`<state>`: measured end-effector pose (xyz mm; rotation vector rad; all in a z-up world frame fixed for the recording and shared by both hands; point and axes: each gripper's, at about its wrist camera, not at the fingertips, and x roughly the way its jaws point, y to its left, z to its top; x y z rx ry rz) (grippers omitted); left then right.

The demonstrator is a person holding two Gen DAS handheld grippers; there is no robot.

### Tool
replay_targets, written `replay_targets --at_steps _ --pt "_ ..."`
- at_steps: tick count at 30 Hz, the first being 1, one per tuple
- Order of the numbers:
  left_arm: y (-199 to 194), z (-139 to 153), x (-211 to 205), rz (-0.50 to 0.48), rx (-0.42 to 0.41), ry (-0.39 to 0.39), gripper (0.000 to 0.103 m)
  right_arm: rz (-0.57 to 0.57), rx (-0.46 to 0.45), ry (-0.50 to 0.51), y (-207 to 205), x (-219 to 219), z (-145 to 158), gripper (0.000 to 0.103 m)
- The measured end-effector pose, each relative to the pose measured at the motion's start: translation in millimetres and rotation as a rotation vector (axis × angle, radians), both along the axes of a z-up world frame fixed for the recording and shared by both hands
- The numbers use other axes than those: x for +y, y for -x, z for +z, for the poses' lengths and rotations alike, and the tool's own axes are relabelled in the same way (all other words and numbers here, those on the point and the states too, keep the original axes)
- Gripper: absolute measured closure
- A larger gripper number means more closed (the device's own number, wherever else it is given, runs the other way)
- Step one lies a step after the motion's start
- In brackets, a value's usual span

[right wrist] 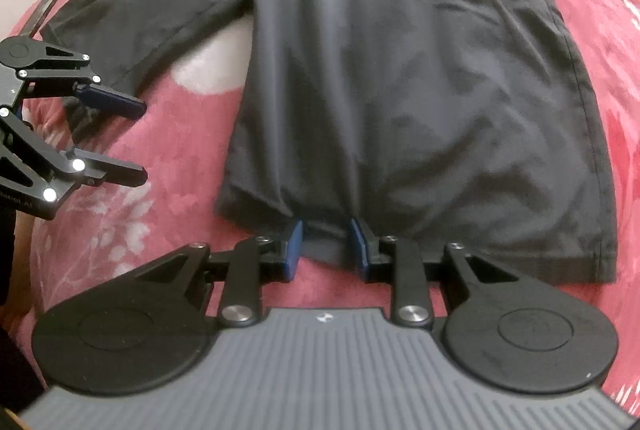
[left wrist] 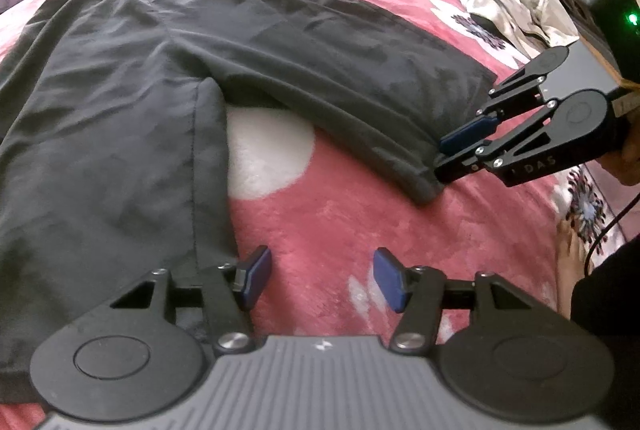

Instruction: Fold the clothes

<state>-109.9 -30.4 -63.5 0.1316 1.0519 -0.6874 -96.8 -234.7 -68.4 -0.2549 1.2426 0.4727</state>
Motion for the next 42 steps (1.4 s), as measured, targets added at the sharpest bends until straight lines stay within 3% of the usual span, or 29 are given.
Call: replay_targets --at_steps 6,12,17,21,28,33,39,42 --pt "6.9 4.5 -1.1 -0.044 0.007 0.016 0.045 -0.009 0.056 0.008 7.3 -4.3 0.3 0.077" --pt "15.8 26.9 -2.0 -0.101 -0.079 0.062 0.045 -0.001 0.097 0.002 11.5 -8.8 10.5 0.077" --pt "6.4 37.6 -0.5 -0.088 -0.094 0.090 0.045 -0.010 0.027 -0.028 5.0 -20.4 39.0 0.077" --pt "-6.3 40.0 -17.5 -0.118 -0.109 0.078 0.045 -0.124 -0.100 0.014 -25.9 -51.7 54.5 0.077" --pt "-22.4 34.1 -82.8 -0.191 -0.181 0.111 0.046 -0.231 -0.137 0.092 -75.5 -88.5 15.8 0.078" --pt "-29.0 6.6 -116.5 -0.195 -0.077 0.082 0.048 -0.297 -0.106 0.159 -82.3 -119.9 1.8 0.079" --pt "-17.7 -4.0 -114.3 -0.210 -0.061 0.072 0.046 -0.431 -0.096 0.204 -79.6 -165.6 12.1 0.080" --pt "-17.6 -4.1 -112.8 -0.200 -0.039 0.090 0.045 -0.414 -0.177 0.165 -95.6 -161.1 28.3 0.080"
